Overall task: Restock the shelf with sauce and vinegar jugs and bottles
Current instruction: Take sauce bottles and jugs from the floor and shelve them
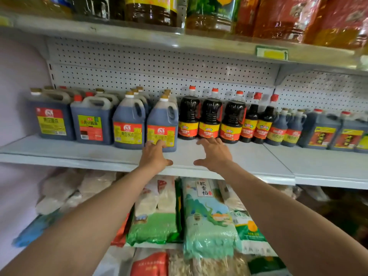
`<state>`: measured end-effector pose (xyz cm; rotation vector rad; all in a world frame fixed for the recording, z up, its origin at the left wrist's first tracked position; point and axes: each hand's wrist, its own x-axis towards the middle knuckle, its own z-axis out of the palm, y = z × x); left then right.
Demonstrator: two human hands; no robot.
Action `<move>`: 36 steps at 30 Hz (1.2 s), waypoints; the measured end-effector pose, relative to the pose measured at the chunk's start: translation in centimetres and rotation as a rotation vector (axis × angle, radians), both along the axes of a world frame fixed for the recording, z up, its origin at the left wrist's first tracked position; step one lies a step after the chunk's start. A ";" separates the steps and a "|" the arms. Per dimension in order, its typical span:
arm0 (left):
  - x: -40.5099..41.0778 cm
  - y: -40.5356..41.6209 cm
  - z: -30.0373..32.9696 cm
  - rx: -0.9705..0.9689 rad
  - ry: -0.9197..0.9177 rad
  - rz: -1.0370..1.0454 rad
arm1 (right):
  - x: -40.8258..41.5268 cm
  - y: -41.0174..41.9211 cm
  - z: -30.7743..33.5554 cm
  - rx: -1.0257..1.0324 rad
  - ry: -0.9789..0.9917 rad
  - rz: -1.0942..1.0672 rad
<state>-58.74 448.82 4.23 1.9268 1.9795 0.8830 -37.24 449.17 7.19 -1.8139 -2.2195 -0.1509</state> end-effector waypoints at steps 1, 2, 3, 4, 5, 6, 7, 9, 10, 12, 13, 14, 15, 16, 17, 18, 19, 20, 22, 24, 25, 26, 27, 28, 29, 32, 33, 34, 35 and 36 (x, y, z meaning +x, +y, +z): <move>0.5 -1.1 -0.7 -0.015 0.010 0.005 | 0.6 -1.1 -0.7 -0.018 -0.013 0.001; 1.1 -2.2 -1.5 -0.034 0.026 0.012 | 1.1 -2.1 -1.4 -0.039 -0.031 0.003; 1.6 -3.3 -2.3 -0.057 0.042 0.017 | 1.6 -3.2 -2.2 -0.061 -0.046 0.006; 2.0 -4.4 -3.1 -0.081 0.056 0.019 | 2.0 -4.1 -3.1 -0.084 -0.054 0.011; 2.4 -5.6 -4.0 -0.101 0.073 0.017 | 2.4 -5.1 -4.0 -0.105 -0.054 0.017; 2.7 -6.7 -5.0 -0.114 0.093 0.015 | 2.8 -6.0 -5.0 -0.123 -0.053 0.023; 3.0 -7.8 -6.1 -0.127 0.107 0.015 | 3.0 -7.0 -6.1 -0.142 -0.053 0.029; 3.5 -10.1 -8.4 -0.171 0.088 0.024 | 3.3 -9.0 -8.4 -0.184 -0.050 0.035; 3.6 -11.2 -9.5 -0.204 0.072 0.021 | 3.3 -10.0 -9.6 -0.214 -0.047 0.034; 3.7 -13.0 -11.6 -0.267 0.066 0.009 | 3.3 -11.9 -11.6 -0.265 -0.050 0.027; 3.7 -13.8 -12.4 -0.293 0.070 0.007 | 3.2 -12.7 -12.4 -0.281 -0.057 0.025; 3.7 -14.4 -13.1 -0.312 0.073 0.005 | 3.1 -13.4 -13.2 -0.293 -0.064 0.024; 3.6 -14.8 -13.8 -0.325 0.075 0.000 | 3.1 -14.1 -13.9 -0.305 -0.068 0.021; 3.5 -15.1 -14.3 -0.334 0.076 -0.011 | 3.0 -14.7 -14.5 -0.316 -0.068 0.013; 3.5 -15.4 -14.9 -0.346 0.079 -0.025 | 2.9 -15.3 -15.1 -0.326 -0.069 0.003; 3.5 -15.6 -15.3 -0.359 0.084 -0.041 | 2.9 -15.8 -15.7 -0.339 -0.069 -0.009; 3.4 -15.8 -15.8 -0.372 0.088 -0.058 | 2.9 -16.3 -16.3 -0.354 -0.066 -0.024; 3.3 -16.0 -16.3 -0.384 0.087 -0.080 | 2.8 -16.8 -16.8 -0.368 -0.057 -0.044; 2.9 -16.8 -17.6 -0.424 0.073 -0.132 | 2.7 -18.0 -18.3 -0.407 -0.037 -0.092; 2.1 -17.9 -19.5 -0.482 0.063 -0.164 | 2.4 -19.2 -20.2 -0.463 -0.026 -0.135; 1.6 -18.3 -20.7 -0.512 0.064 -0.179 | 2.1 -19.7 -21.4 -0.493 -0.023 -0.151; 1.1 -19.0 -22.4 -0.540 0.065 -0.192 | 1.7 -20.5 -23.1 -0.527 -0.007 -0.169; 0.7 -19.6 -23.7 -0.547 0.069 -0.202 | 1.5 -21.3 -24.4 -0.540 0.022 -0.186; 0.3 -20.3 -25.1 -0.562 0.065 -0.209 | 1.3 -22.3 -25.9 -0.552 0.058 -0.201; -0.2 -21.3 -27.1 -0.605 0.057 -0.209 | 1.0 -23.4 -27.9 -0.583 0.086 -0.225; -1.4 -24.9 -33.3 -0.748 0.043 -0.213 | 0.6 -27.6 -33.9 -0.721 0.136 -0.291; -1.8 -26.3 -35.2 -0.791 0.038 -0.218 | 0.6 -29.2 -35.7 -0.766 0.153 -0.308; -2.1 -27.6 -37.0 -0.831 0.033 -0.221 | 0.7 -30.6 -37.5 -0.804 0.175 -0.328; -2.4 -28.7 -38.7 -0.860 0.027 -0.223 | 0.9 -32.0 -39.2 -0.829 0.205 -0.353; -2.6 -29.7 -40.3 -0.881 0.025 -0.225 | 1.1 -33.1 -40.7 -0.846 0.239 -0.383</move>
